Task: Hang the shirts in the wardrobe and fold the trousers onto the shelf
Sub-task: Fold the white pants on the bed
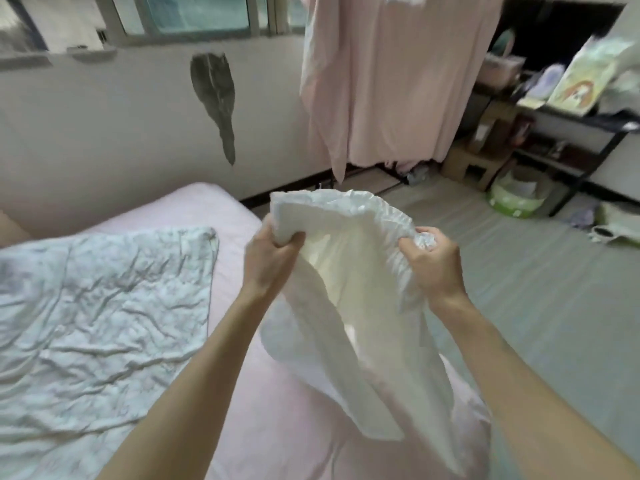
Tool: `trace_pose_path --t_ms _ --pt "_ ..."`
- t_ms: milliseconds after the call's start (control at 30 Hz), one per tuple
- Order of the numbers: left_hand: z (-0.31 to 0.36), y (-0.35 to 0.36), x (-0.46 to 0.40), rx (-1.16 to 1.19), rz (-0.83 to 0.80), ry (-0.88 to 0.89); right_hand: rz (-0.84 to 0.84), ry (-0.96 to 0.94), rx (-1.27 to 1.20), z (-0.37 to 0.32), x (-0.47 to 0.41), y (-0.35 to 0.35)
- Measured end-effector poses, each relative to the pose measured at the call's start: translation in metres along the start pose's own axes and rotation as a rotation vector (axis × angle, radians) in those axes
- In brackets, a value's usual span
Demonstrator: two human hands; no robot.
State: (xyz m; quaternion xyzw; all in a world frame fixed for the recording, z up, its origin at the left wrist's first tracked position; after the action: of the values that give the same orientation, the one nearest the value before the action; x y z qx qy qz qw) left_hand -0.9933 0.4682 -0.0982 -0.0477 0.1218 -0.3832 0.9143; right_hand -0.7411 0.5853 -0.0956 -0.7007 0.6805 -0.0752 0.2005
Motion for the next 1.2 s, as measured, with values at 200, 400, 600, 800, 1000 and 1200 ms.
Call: trace_pose_path --t_ms 200,400,600,800,1000,1200 --pt "0.065 0.080 0.081 0.611 -0.741 -0.072 -0.751 0.043 -0.392 -0.073 0.062 0.037" --pt "0.092 0.066 0.074 0.596 -0.453 0.084 -0.737 -0.136 -0.092 -0.082 0.056 -0.005" --pt "0.096 0.079 0.049 0.722 -0.621 -0.157 -0.388 -0.092 -0.217 -0.054 0.003 -0.042" --pt "0.095 0.063 0.001 0.404 -0.618 -0.160 -0.536 -0.075 -0.134 -0.055 -0.035 0.015" --pt "0.144 0.001 -0.054 0.054 -0.110 0.180 -0.325 -0.358 -0.090 -0.141 -0.059 0.021" --pt "0.167 -0.031 -0.008 -0.027 -0.055 0.434 -0.118 -0.642 0.096 -0.173 -0.014 -0.009"
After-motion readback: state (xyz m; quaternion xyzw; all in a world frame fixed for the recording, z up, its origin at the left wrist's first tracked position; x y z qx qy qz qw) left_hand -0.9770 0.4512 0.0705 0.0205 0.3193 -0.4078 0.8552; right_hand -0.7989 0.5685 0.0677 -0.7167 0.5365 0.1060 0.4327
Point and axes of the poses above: each hand's wrist, its own x-axis away from the middle knuckle, its own y-axis out of the palm, z = x × y, the point moved 10 cm from there along -x, towards the middle knuckle, and after that the axes turned 6 degrees about x, right-handed, at the moved point
